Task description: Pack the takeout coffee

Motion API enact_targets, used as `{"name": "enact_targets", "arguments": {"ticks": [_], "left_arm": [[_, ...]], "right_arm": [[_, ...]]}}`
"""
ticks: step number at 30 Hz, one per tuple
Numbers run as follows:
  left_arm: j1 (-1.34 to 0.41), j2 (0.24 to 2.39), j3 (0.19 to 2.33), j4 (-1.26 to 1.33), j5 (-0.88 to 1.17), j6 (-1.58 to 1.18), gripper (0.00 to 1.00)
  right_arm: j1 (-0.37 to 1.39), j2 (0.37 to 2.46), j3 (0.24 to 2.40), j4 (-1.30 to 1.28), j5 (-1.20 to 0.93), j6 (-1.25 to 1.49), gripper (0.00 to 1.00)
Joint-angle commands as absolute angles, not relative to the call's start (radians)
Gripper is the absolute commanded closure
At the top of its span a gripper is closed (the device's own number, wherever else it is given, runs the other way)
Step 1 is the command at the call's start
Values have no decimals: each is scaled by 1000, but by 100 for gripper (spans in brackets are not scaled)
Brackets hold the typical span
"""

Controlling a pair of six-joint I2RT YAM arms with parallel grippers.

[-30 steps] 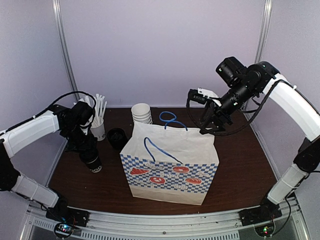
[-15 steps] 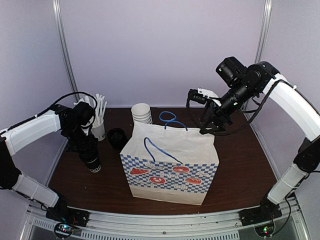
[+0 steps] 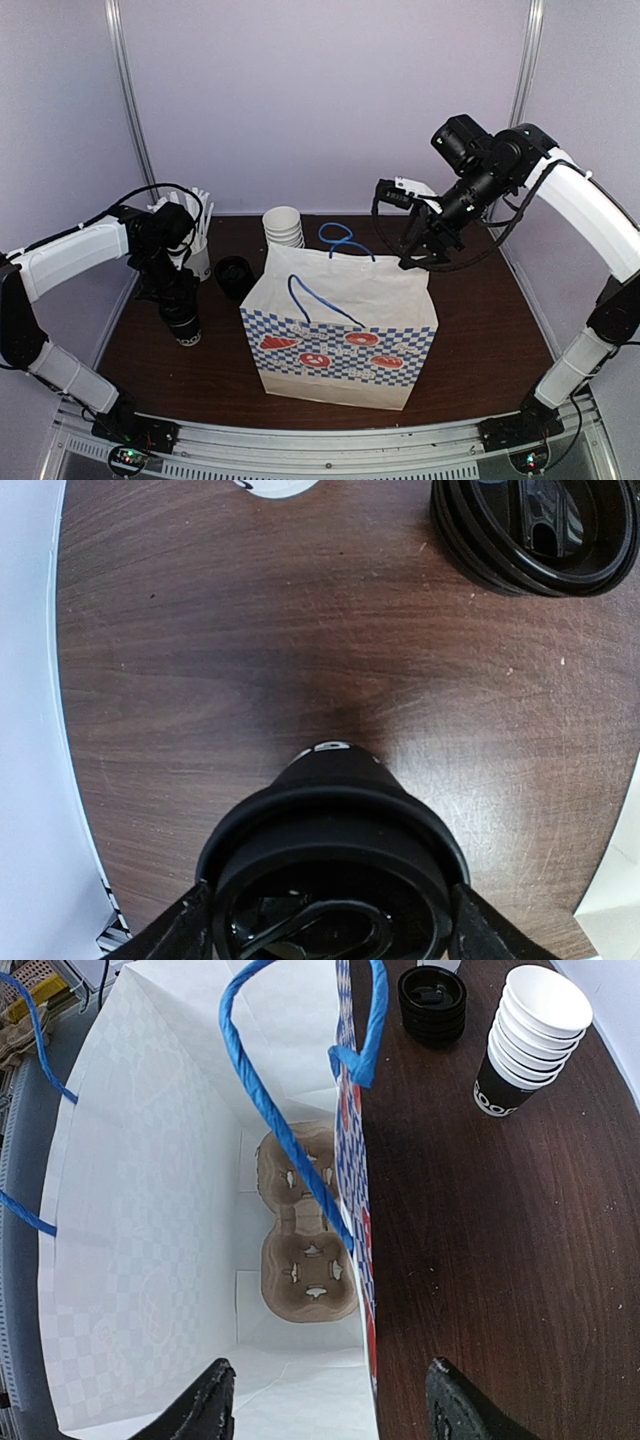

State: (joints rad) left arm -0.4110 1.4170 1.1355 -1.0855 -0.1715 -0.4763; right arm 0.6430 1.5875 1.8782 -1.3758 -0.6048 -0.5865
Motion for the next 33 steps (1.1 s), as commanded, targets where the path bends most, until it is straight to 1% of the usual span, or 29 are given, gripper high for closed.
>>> {"name": "enact_targets", "arguments": {"ticks": [1, 8, 15, 22, 28, 33], "left_arm": [[-403, 1431, 1150, -1127, -148, -453, 25], [-403, 1383, 1199, -1182, -145, -442, 33], [-403, 1312, 1337, -1240, -105, -394, 37], [-403, 1265, 1506, -1257, 93, -328, 40], [-405, 1247, 1682, -1254, 227, -308, 41], [-405, 1247, 1764, -1225, 357, -319, 41]], "right_arm": [[638, 1568, 1870, -1367, -610, -574, 35], [635, 1578, 1886, -1372, -625, -569, 35], [623, 1594, 1941, -1396, -666, -565, 35], [625, 1620, 1953, -1413, -696, -582, 35], [635, 1673, 2022, -1444, -704, -598, 35], [663, 1746, 2077, -1458, -710, -601, 35]]}}
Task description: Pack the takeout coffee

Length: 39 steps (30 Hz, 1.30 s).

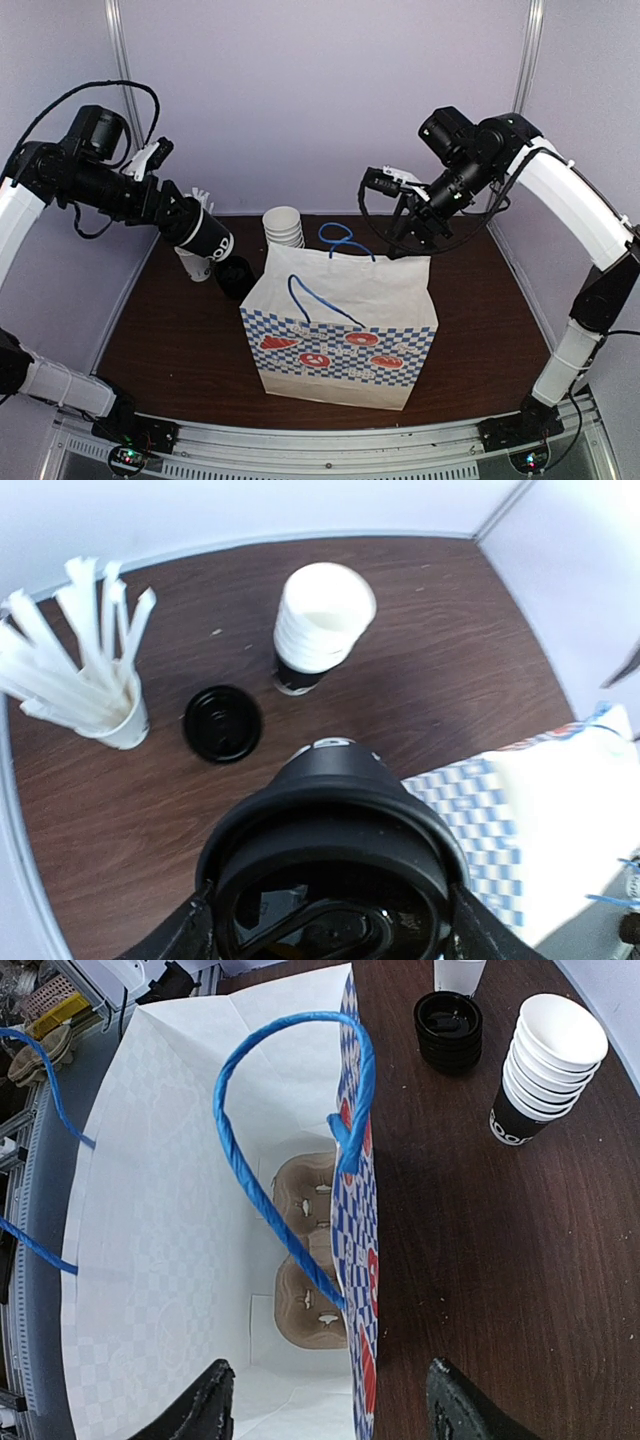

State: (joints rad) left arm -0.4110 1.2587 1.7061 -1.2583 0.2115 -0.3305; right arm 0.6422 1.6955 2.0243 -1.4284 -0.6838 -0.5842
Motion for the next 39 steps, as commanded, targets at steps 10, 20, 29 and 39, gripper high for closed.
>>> {"name": "enact_targets", "arguments": {"ticks": [10, 20, 29, 39], "left_arm": [[-416, 1254, 1872, -1127, 592, -367, 43], [-446, 1253, 1855, -1093, 625, -378, 44], [-462, 1253, 1833, -1077, 621, -379, 45], [-470, 1249, 1794, -1034, 626, -380, 45]], "right_arm": [[681, 1858, 2169, -1497, -766, -600, 59], [688, 1885, 2174, -1501, -777, -582, 67], [692, 1905, 2214, -1501, -748, -572, 100], [650, 1850, 2284, -1508, -631, -595, 100]]}}
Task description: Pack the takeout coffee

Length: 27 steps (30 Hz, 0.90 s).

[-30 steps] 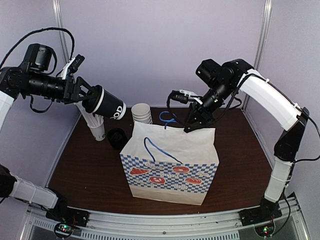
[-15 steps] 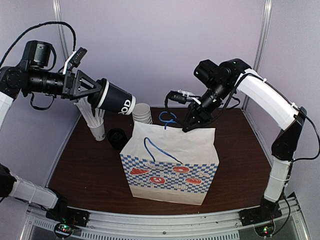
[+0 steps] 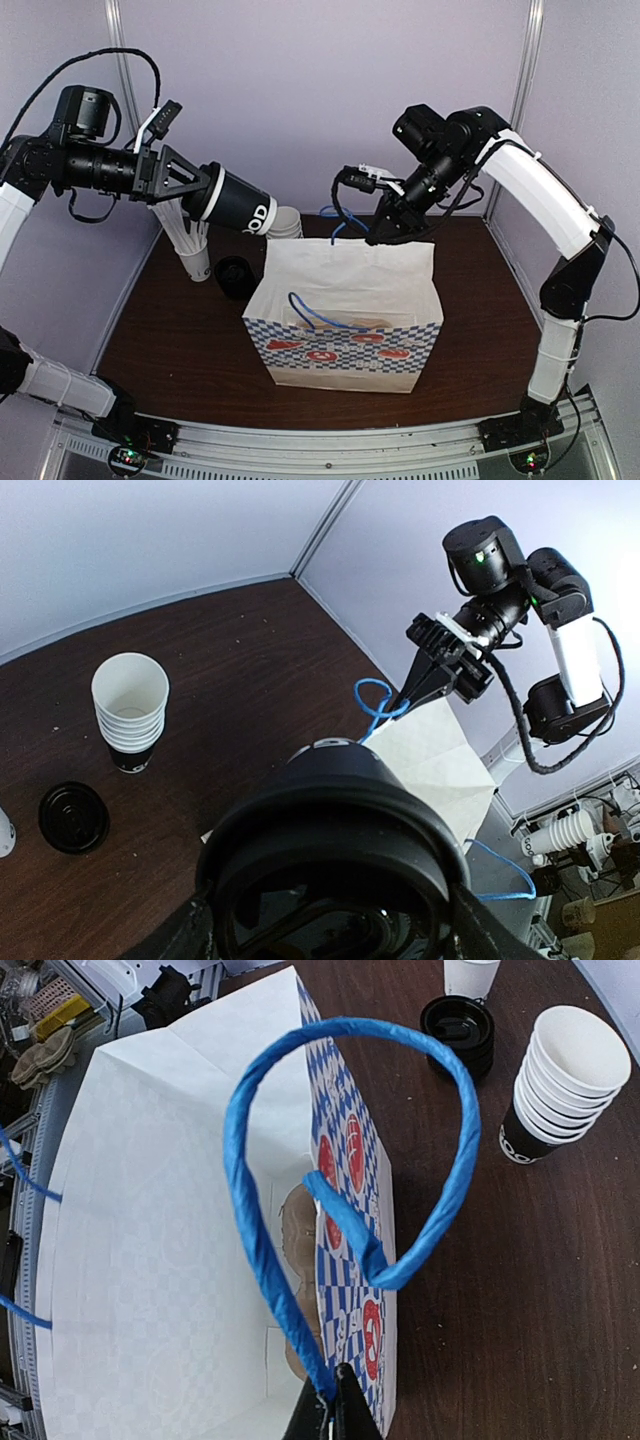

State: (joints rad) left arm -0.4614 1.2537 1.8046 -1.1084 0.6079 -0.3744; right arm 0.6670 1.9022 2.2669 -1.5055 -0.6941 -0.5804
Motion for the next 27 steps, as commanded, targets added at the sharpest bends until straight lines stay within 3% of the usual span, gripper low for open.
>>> {"name": "enact_targets", "arguments": {"ticks": [1, 14, 27], "left_arm": [[-471, 1249, 1789, -1027, 626, -382, 45], [-482, 1249, 1768, -998, 632, -380, 46], [-539, 1247, 1736, -986, 627, -370, 47]], "right_arm": [[646, 1842, 2280, -1504, -624, -595, 100], [616, 1748, 2186, -1357, -546, -578, 100], [622, 1585, 1935, -1252, -682, -545, 100]]}}
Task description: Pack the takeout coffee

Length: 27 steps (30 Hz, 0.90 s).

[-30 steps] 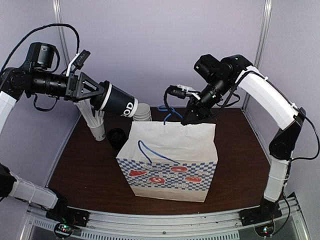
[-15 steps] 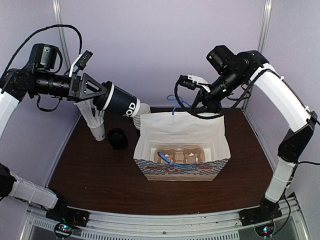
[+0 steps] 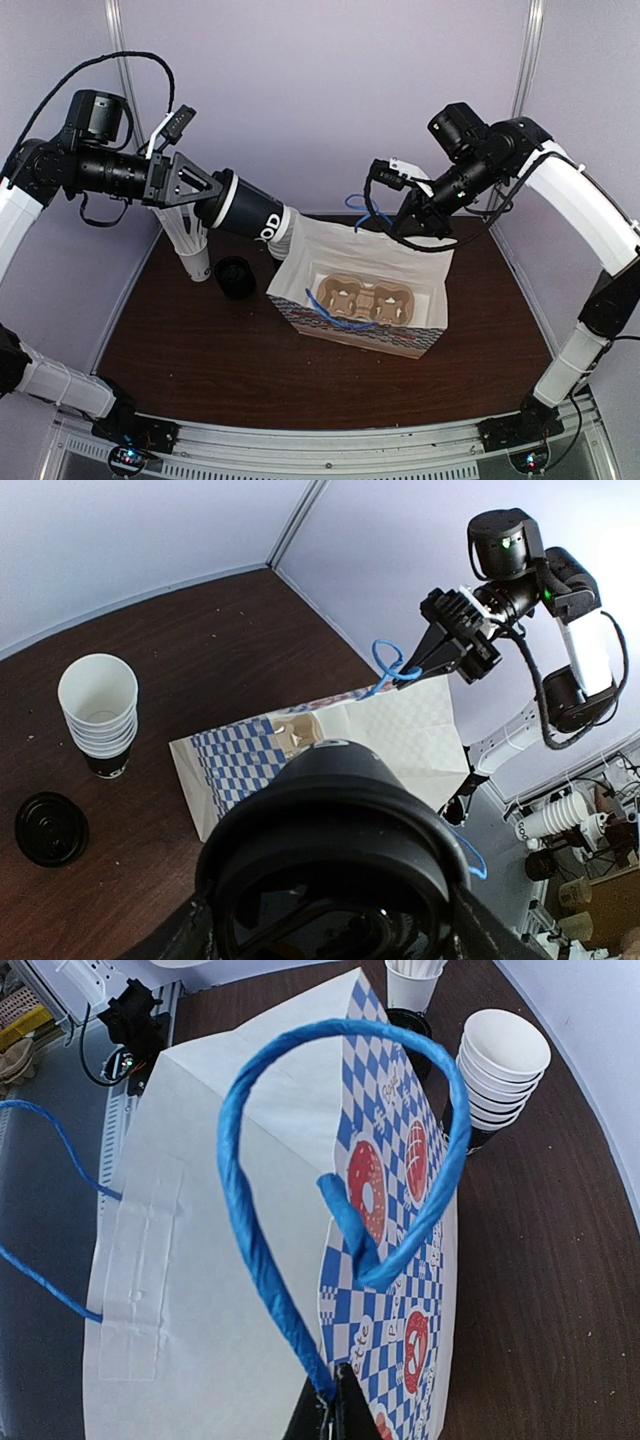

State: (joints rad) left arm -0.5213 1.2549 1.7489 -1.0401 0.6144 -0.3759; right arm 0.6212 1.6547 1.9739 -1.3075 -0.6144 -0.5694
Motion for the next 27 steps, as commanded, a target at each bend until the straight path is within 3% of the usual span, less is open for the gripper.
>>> {"name": "enact_targets", "arguments": {"ticks": [1, 15, 27], "left_arm": [[-544, 1247, 1733, -986, 627, -367, 47], [-663, 1206, 1622, -911, 577, -348, 49], [-664, 1179, 1621, -913, 481, -318, 50]], "right_arm": [[623, 1578, 1928, -1252, -698, -542, 100], [721, 1484, 1761, -1204, -789, -509, 100], [657, 1506, 1850, -1182, -564, -567, 100]]}}
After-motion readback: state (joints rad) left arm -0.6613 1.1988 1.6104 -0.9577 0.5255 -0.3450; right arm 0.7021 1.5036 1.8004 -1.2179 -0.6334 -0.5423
